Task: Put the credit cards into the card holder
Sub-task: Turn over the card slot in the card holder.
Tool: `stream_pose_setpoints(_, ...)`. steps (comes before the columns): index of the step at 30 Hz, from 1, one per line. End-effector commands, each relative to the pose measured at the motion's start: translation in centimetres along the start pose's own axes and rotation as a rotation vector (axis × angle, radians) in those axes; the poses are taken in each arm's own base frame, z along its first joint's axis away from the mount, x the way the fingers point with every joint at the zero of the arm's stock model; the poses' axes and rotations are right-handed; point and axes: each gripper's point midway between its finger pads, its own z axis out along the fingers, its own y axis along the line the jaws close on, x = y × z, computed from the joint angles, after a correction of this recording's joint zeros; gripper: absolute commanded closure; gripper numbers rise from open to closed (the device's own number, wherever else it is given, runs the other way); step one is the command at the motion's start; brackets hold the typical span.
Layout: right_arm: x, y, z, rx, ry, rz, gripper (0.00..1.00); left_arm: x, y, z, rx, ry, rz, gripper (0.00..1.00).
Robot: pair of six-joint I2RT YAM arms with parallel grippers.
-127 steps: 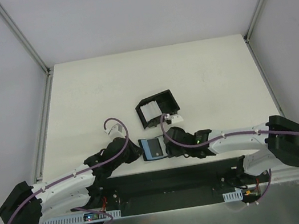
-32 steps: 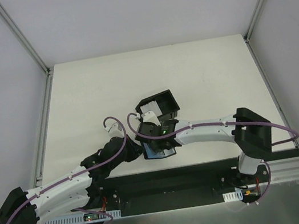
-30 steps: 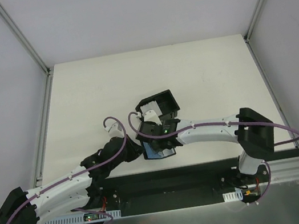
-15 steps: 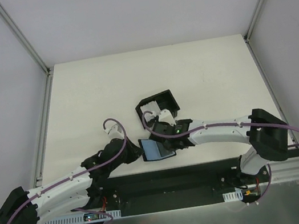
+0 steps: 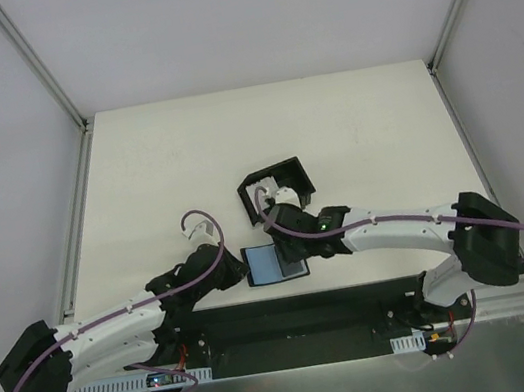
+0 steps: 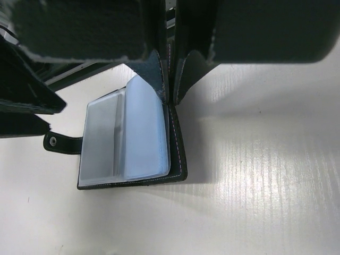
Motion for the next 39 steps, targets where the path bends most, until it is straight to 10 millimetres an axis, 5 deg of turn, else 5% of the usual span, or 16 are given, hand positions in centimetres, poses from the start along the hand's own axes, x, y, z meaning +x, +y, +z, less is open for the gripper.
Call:
stream_pose_setpoints(1,-0.6,3.0,1.9,-0.119,0.032,0.030,0.59,-0.3,-0.1,0.3,-0.003,-0.021,-0.025,1.00)
stream_pose_setpoints(7,1.6,2.4,4.9,-0.101,0.137,0.080,0.65,0.0,0.7,0.6,-0.020,-0.023,-0.052,1.00)
stream_pose_setpoints(10,1.2,1.9,4.3,-0.088,0.125,0.071,0.67,0.1,0.9,0.7,-0.024,-0.024,-0.056,1.00)
stream_pose_setpoints(18,-5.2,2.2,-0.2,-0.211,-0.036,0.097,0.62,0.3,0.8,0.8,-0.030,-0.008,-0.043,1.00)
stream_pose_setpoints(24,-10.5,-0.2,-2.1,-0.234,-0.142,0.157,0.50,0.5,1.2,1.0,-0.047,-0.002,-0.043,1.00)
stream_pose_setpoints(30,-13.9,-2.3,-0.7,-0.197,-0.146,0.154,0.35,0.6,1.4,1.3,-0.067,0.003,-0.042,1.00)
stream_pose_setpoints(39,-16.2,-3.8,3.9,-0.168,-0.054,0.127,0.32,0.9,1.7,1.8,-0.102,0.035,-0.052,1.00)
